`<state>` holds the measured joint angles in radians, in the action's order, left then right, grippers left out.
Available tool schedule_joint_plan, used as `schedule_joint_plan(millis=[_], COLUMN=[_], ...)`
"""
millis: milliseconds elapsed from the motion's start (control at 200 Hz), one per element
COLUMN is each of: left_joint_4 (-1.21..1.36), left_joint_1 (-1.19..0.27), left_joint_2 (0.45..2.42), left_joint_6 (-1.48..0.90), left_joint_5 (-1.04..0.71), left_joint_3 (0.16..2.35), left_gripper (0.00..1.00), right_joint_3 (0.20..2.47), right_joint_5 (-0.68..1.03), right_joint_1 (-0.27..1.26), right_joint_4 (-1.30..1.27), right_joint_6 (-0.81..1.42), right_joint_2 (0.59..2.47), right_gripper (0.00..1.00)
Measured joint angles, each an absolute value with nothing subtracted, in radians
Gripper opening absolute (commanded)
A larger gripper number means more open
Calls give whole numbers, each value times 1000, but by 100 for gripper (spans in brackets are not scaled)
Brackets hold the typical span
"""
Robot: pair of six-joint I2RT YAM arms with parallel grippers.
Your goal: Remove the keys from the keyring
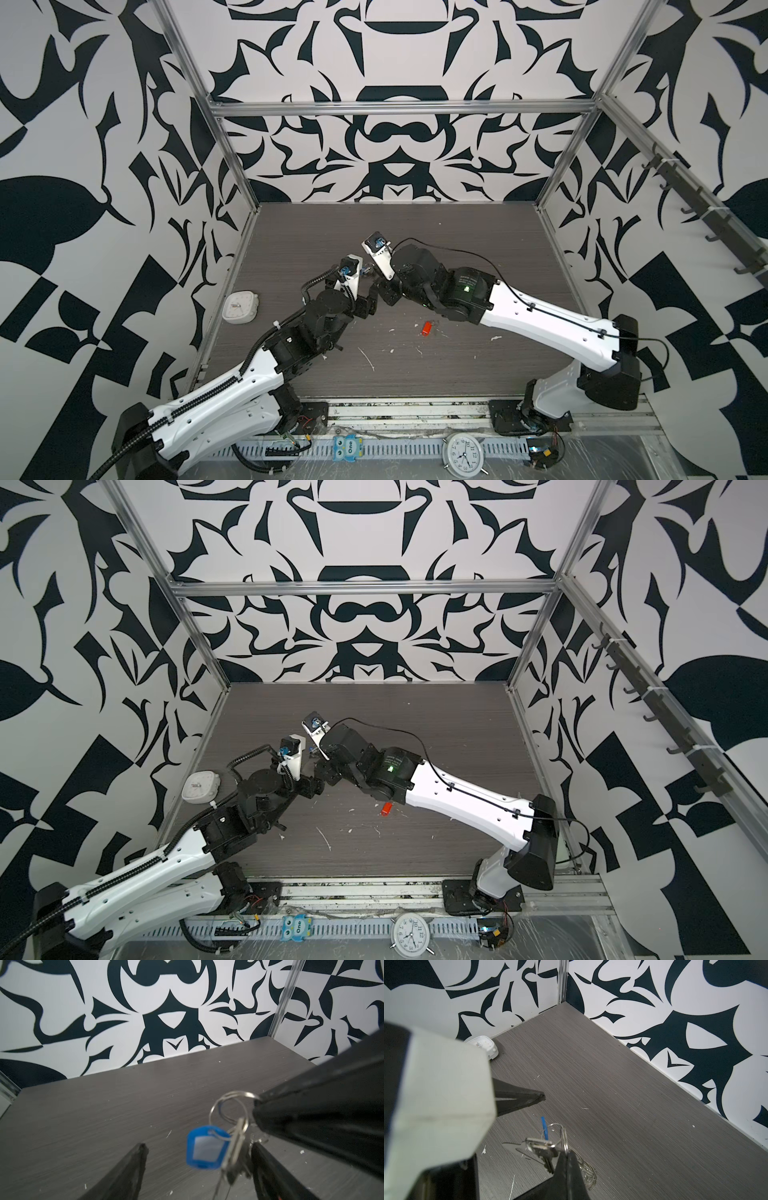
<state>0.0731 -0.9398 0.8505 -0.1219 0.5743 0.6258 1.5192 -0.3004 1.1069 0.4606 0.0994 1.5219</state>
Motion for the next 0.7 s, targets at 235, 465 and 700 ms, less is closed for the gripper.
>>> schedule_joint_plan(millis=[235, 465, 700], left_joint_4=[131, 164, 253], left_joint_1=[-1040, -1084, -1086], left_joint_2=[877, 872, 764], left_joint_6=[-11, 73, 133], left_joint_5=[748, 917, 989], left_joint_3=[626, 625, 551], left_gripper=[74, 74, 78], right_joint_3=[1519, 1519, 1519], right_joint_5=[-300, -301, -304], right_joint_1=[1106, 1107, 1106], right_joint_4=[460, 459, 458], right_joint_6=[99, 99, 99], right_joint_2=[1522, 1522, 1522], right_gripper=[0, 0, 0])
